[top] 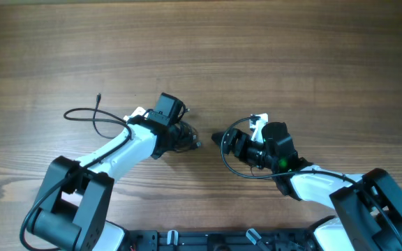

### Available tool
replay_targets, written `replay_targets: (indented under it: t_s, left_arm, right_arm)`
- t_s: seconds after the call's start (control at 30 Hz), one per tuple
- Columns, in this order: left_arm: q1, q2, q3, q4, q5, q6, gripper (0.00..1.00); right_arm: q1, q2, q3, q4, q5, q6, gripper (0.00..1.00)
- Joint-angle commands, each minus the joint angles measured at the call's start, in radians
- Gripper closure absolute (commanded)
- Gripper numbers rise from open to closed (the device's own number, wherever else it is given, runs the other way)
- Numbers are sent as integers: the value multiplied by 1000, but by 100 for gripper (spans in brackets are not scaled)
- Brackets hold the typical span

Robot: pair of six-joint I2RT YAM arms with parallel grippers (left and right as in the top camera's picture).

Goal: Untangle cables

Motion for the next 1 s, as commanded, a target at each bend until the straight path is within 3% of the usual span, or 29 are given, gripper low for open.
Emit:
replay_targets:
  t_s: [0.0, 0.07, 0.17, 0.33, 0.4, 0.57, 0.67, 0.7, 0.77, 0.8, 0.9, 0.93, 0.97]
  left_arm:
    - [36, -90, 21, -31, 66, -1, 96]
    - [54, -185, 25, -33, 134, -82, 96]
    - [79, -306, 24, -80, 228, -325, 96]
    - [86, -380, 24, -123, 322, -611, 90]
    - [86, -379, 24, -134, 389, -689, 86]
    - [79, -375, 24, -133, 444, -692, 94]
    - [78, -375, 24, -134, 394, -644, 91]
    - [78, -375, 24, -136, 324, -575, 82]
    - [78, -372, 24, -148, 225, -484, 52]
    - [78, -367, 23, -152, 175, -431, 45]
    - [72, -341, 23, -60, 107, -18, 32]
    - [66, -325, 23, -18, 126, 89, 30]
    - [56, -305, 23, 10, 162, 103, 30]
  right_arm:
    - [-1, 4, 1, 25, -39, -60, 0]
    - [-1, 4, 1, 119, -167, -151, 0]
    - [-1, 5, 1, 204, -314, -235, 0]
    - [0, 4, 1, 204, -318, -231, 0]
    - [0, 4, 1, 206, -316, -230, 0]
    - [50, 4, 1, 204, -200, -204, 0]
    - [87, 4, 1, 183, -88, -197, 0]
    - [89, 4, 1, 173, -70, -196, 0]
    - [87, 4, 1, 163, -64, -196, 0]
    - [87, 4, 1, 163, -60, -196, 0]
    - [87, 4, 1, 163, -49, -193, 0]
    - [87, 4, 1, 163, -49, -193, 0]
    - [87, 4, 1, 163, -49, -193, 0]
